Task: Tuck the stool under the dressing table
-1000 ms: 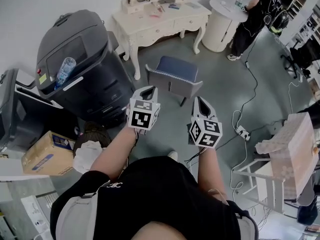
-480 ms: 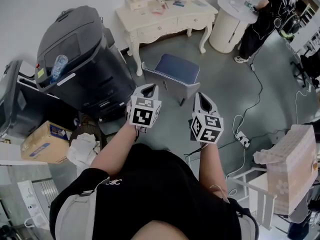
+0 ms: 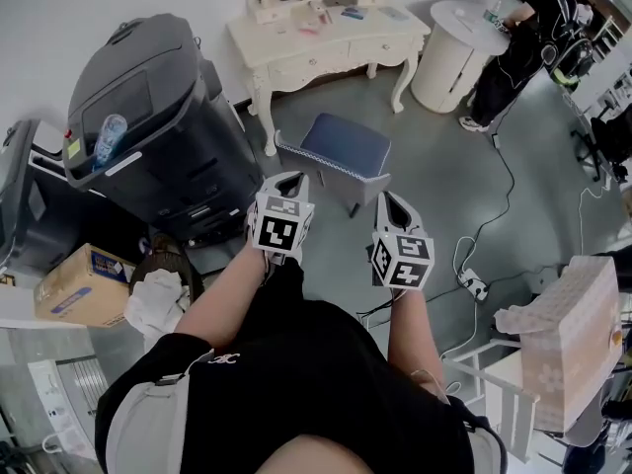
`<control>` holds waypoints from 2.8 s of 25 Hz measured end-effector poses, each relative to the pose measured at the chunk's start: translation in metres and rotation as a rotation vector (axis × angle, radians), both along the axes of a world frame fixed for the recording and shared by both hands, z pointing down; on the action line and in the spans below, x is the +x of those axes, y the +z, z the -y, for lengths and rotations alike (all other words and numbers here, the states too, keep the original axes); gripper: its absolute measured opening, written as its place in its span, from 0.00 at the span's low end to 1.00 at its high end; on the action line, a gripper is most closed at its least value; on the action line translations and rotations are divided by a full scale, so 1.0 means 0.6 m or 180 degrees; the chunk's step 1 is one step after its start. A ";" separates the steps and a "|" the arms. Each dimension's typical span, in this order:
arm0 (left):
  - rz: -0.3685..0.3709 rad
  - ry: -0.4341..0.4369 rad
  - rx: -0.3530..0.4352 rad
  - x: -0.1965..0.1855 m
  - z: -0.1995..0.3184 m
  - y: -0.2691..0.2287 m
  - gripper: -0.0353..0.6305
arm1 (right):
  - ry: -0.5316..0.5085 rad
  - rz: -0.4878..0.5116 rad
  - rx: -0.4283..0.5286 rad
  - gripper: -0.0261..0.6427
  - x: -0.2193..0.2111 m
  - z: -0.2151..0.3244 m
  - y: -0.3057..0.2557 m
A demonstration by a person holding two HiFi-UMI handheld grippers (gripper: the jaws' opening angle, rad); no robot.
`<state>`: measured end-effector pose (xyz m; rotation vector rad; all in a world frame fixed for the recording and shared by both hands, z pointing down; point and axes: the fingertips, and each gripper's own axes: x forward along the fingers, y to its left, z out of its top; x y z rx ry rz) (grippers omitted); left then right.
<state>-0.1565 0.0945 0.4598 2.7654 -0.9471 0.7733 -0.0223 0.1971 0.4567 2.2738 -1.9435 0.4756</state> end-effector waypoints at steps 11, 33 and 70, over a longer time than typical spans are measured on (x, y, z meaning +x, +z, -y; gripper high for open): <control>0.0033 0.0231 -0.0210 0.046 0.124 0.040 0.06 | 0.0062 -0.0167 -0.0236 0.05 0.047 0.108 0.015; 0.0595 0.1671 -0.0671 0.035 0.294 0.164 0.31 | -0.0354 -0.0175 -0.1316 0.15 0.035 0.263 0.176; 0.1314 0.2292 -0.1012 0.081 0.288 0.351 0.40 | -0.0094 -0.0015 -0.2268 0.39 0.091 0.238 0.375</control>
